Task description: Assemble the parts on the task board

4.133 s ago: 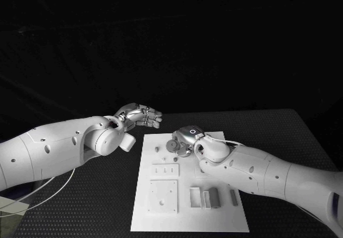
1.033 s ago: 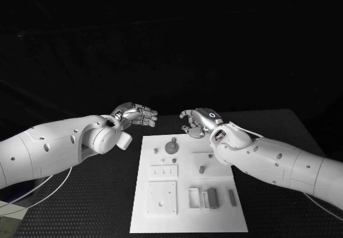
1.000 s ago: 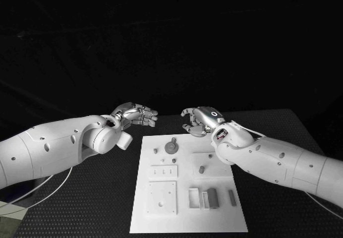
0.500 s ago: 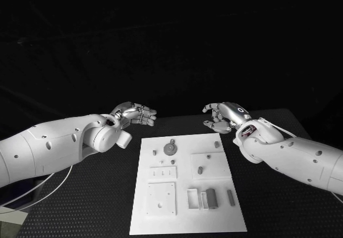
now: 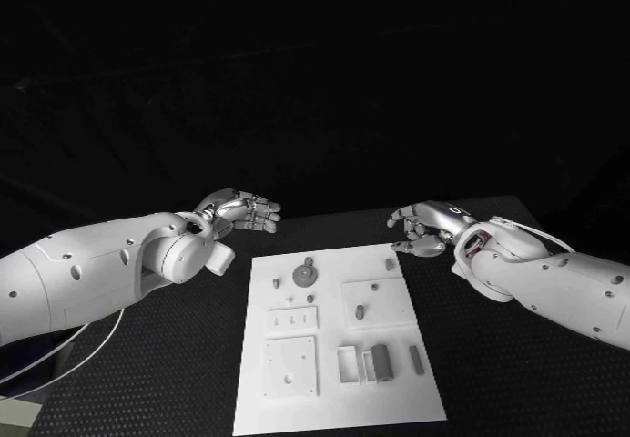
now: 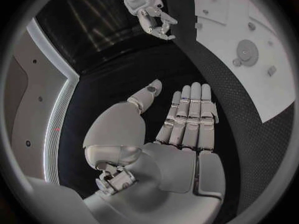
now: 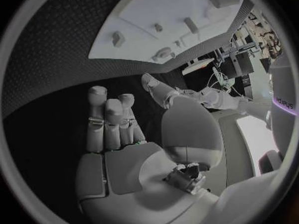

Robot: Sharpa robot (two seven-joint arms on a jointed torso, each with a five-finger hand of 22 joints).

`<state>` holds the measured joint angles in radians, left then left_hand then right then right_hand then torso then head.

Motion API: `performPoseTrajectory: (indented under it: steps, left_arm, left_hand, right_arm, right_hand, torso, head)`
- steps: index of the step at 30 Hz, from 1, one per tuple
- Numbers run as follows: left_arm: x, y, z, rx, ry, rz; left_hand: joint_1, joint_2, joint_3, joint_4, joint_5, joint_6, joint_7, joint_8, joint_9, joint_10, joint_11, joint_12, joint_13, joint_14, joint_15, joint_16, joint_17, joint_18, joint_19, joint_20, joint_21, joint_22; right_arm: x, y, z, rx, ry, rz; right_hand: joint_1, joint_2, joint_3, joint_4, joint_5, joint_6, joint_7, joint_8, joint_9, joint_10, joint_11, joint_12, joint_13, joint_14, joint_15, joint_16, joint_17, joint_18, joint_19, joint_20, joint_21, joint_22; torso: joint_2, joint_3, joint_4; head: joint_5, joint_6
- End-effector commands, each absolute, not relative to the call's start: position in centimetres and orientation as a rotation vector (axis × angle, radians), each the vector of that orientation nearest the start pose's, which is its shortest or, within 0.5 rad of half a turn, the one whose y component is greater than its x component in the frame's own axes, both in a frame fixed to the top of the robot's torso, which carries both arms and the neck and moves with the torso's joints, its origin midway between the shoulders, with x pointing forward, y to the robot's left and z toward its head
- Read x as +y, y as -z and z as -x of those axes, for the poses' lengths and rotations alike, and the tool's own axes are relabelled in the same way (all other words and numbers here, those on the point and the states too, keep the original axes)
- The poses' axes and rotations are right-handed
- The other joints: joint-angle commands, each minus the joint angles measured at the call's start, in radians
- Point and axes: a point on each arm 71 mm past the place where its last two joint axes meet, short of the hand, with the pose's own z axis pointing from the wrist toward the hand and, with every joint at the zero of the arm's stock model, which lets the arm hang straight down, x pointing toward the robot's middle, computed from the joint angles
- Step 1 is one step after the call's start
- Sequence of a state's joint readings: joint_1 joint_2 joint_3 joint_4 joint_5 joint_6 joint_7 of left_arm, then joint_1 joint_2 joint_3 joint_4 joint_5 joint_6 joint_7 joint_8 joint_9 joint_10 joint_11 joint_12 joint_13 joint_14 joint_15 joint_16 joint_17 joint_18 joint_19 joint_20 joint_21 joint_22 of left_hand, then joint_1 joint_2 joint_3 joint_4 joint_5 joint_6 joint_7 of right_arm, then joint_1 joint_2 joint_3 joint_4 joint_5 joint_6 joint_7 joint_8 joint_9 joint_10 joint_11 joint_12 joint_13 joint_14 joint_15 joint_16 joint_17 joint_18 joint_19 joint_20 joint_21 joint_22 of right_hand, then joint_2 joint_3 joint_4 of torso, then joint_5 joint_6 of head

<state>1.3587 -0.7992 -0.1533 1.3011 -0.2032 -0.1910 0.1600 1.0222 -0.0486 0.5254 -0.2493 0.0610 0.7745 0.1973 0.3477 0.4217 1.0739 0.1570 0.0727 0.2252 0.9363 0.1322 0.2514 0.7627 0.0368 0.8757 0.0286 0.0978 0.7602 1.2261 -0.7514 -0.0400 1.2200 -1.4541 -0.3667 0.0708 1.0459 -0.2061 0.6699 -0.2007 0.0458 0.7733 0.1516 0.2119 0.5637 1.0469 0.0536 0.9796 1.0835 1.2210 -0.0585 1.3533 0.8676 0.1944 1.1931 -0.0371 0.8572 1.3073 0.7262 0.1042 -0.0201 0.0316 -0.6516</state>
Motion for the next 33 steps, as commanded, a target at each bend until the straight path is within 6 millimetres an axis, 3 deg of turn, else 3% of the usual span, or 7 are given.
performPoseTrajectory:
  steps: [1, 5, 8, 18, 22, 26, 33]
  left_arm:
    - [24.7, 16.1, -53.8, 1.652, 1.268, 0.91]
    - [24.3, 16.1, -53.7, 1.661, 1.28, 0.904]
    - [24.2, 16.1, -53.7, 1.665, 1.282, 0.902]
    - [24.3, 16.4, -53.7, 1.669, 1.28, 0.906]
    - [24.2, 16.4, -53.7, 1.67, 1.281, 0.905]
    - [24.2, 16.4, -53.6, 1.674, 1.281, 0.905]
    - [24.1, 16.4, -53.6, 1.676, 1.282, 0.901]
  left_hand:
    - [0.001, -0.008, 0.002, 0.005, -0.006, -0.008, 0.011, -0.006, 0.002, -0.003, 0.003, -0.003, 0.001, 0.003, 0.002, -0.004, 0.002, -0.01, -0.001, 0.005, -0.006, 0.001]
    - [0.001, -0.008, 0.002, 0.005, -0.006, -0.008, 0.011, -0.006, 0.002, -0.003, 0.003, -0.003, 0.001, 0.004, 0.002, -0.004, 0.002, -0.01, -0.001, 0.005, -0.006, 0.002]
    - [0.001, -0.008, 0.002, 0.005, -0.006, -0.008, 0.011, -0.006, 0.002, -0.003, 0.003, -0.003, 0.001, 0.004, 0.002, -0.004, 0.002, -0.01, -0.001, 0.005, -0.006, 0.002]
    - [0.001, -0.009, 0.002, 0.005, -0.006, -0.007, 0.01, -0.006, 0.002, -0.004, 0.003, -0.003, 0.002, 0.003, 0.002, -0.005, 0.002, -0.01, -0.001, 0.005, -0.007, 0.002]
    - [0.001, -0.009, 0.002, 0.005, -0.006, -0.007, 0.01, -0.005, 0.003, -0.004, 0.003, -0.003, 0.002, 0.003, 0.002, -0.005, 0.002, -0.01, -0.001, 0.005, -0.007, 0.002]
    - [0.001, -0.009, 0.002, 0.005, -0.006, -0.007, 0.01, -0.005, 0.003, -0.004, 0.003, -0.003, 0.002, 0.003, 0.002, -0.005, 0.003, -0.01, -0.001, 0.005, -0.007, 0.002]
    - [0.001, -0.008, 0.002, 0.005, -0.006, -0.007, 0.01, -0.005, 0.003, -0.004, 0.003, -0.004, 0.002, 0.003, 0.002, -0.006, 0.003, -0.01, -0.001, 0.005, -0.007, 0.002]
  right_arm:
    - [-24.5, 19.0, -54.1, 1.653, -0.59, 0.233]
    - [-25.3, 19.5, -54.5, 1.669, -0.624, 0.235]
    - [-25.6, 20.0, -54.8, 1.666, -0.624, 0.222]
    - [-26.2, 22.7, -55.5, 1.691, -0.578, 0.218]
    - [-26.1, 23.5, -55.6, 1.704, -0.57, 0.225]
    - [-25.8, 23.9, -55.6, 1.715, -0.575, 0.227]
    - [-25.8, 24.8, -55.7, 1.754, -0.573, 0.226]
  right_hand:
    - [0.01, -0.014, 0.001, 0.005, 0.003, -0.011, 0.021, -0.016, -0.004, -0.009, 0.004, -0.006, -0.006, -0.014, 0.005, -0.004, 0.003, 0.067, -0.012, 0.004, -0.006, 0.006]
    - [0.032, -0.018, 0.003, 0.003, 0.003, -0.029, 0.026, -0.021, -0.002, -0.041, 0.009, -0.015, -0.014, -0.05, 0.011, -0.012, 0.007, 0.066, -0.043, 0.018, -0.02, 0.012]
    - [0.043, -0.001, 0.005, 0.004, 0.003, -0.028, 0.027, -0.018, 0.002, -0.055, 0.011, -0.021, -0.021, -0.069, 0.013, -0.021, 0.006, 0.066, -0.06, 0.026, -0.03, 0.013]
    - [0.056, 0.002, -0.001, -0.001, 0.003, -0.034, 0.028, -0.02, 0.004, -0.053, 0.012, -0.017, -0.026, -0.069, 0.014, -0.017, 0.008, 0.067, -0.059, 0.03, -0.029, 0.016]
    - [0.06, 0.003, -0.003, -0.001, 0.003, -0.037, 0.028, -0.02, 0.004, -0.052, 0.012, -0.014, -0.027, -0.067, 0.014, -0.015, 0.01, 0.067, -0.057, 0.031, -0.028, 0.017]
    - [0.062, 0.004, -0.005, -0.002, 0.003, -0.037, 0.028, -0.02, 0.005, -0.05, 0.012, -0.012, -0.027, -0.066, 0.014, -0.012, 0.011, 0.067, -0.055, 0.031, -0.026, 0.018]
    - [0.064, 0.008, -0.008, -0.002, 0.003, -0.036, 0.026, -0.019, 0.006, -0.049, 0.01, -0.007, -0.028, -0.064, 0.012, -0.008, 0.013, 0.067, -0.053, 0.03, -0.024, 0.019]
  torso:
    - [0.001, 0.0004, 0.0016]
    - [0.002, -0.004, 0.005]
    - [0.003, -0.0053, 0.009]
    - [0.005, -0.0015, 0.0148]
    - [0.006, -0.0006, 0.0172]
    - [0.006, 0.0006, 0.0149]
    - [0.005, -0.0016, 0.0137]
  head:
    - [-0.002, 0.003]
    - [-0.004, 0.004]
    - [-0.008, 0.004]
    - [-0.014, 0.0]
    - [-0.028, 0.003]
    - [-0.024, 0.0]
    - [-0.019, -0.008]
